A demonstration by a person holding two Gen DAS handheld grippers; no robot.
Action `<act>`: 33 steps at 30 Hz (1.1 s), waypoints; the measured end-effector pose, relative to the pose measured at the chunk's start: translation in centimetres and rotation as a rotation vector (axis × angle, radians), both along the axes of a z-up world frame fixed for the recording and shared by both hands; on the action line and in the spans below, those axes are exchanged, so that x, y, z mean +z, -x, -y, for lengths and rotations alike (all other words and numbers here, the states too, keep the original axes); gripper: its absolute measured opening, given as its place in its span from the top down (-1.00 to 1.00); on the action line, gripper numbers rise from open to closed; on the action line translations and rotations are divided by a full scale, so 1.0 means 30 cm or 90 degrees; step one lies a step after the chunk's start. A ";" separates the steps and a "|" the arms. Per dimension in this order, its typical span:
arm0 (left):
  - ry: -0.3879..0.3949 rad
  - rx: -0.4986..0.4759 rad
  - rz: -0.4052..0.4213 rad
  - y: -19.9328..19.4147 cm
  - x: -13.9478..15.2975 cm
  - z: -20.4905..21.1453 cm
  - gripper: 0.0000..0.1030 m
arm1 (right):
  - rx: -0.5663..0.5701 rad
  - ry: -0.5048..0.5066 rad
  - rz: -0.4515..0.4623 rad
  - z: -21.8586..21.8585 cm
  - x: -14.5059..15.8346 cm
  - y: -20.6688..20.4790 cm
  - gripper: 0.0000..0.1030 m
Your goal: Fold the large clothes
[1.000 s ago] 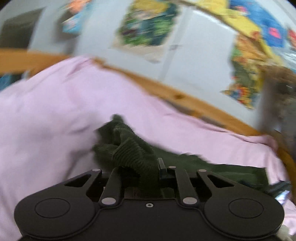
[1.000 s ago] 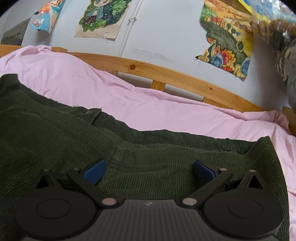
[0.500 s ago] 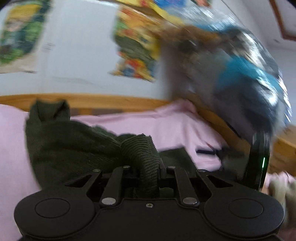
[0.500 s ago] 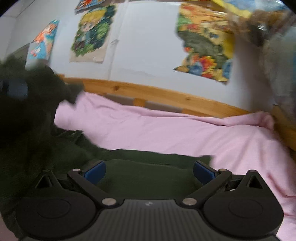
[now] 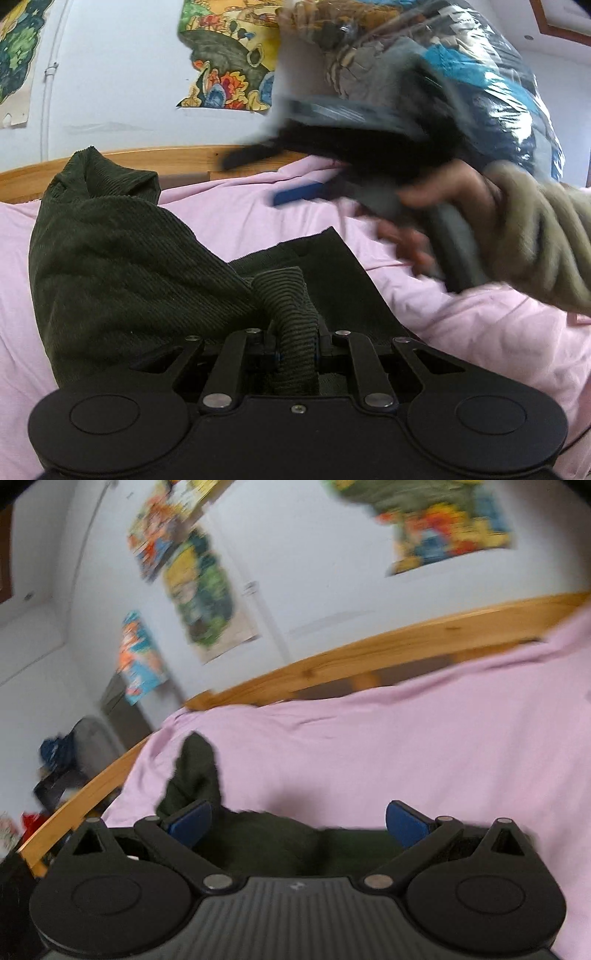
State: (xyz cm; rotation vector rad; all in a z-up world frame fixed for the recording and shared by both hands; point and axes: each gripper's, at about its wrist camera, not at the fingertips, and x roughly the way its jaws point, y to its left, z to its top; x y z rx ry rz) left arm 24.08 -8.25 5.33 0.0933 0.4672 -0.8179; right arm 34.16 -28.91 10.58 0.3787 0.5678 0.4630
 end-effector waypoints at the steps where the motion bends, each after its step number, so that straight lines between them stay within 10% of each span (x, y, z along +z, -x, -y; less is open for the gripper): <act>1: -0.003 -0.002 0.003 0.005 -0.004 0.002 0.71 | 0.022 -0.007 -0.009 -0.036 0.006 -0.043 -0.99; 5: -0.008 -0.011 0.006 0.016 -0.005 0.008 0.71 | 0.082 -0.033 -0.059 -0.138 -0.002 -0.169 -0.83; 7: -0.010 -0.014 0.008 0.020 -0.004 0.014 0.71 | 0.101 -0.023 -0.054 -0.166 -0.003 -0.183 -0.40; 9: -0.012 -0.020 0.013 0.027 -0.005 0.019 0.71 | 0.108 -0.019 -0.055 -0.166 0.001 -0.182 0.58; 12: -0.017 -0.041 0.014 0.041 -0.009 0.046 0.71 | 0.097 0.027 -0.036 -0.150 0.024 -0.141 0.87; 21: -0.060 -0.188 0.034 0.110 -0.031 0.277 0.70 | -0.036 0.088 0.001 0.119 0.068 0.073 0.88; 33: -0.070 -0.231 -0.086 0.060 -0.119 0.348 0.59 | -0.130 0.126 -0.105 0.288 -0.202 0.129 0.88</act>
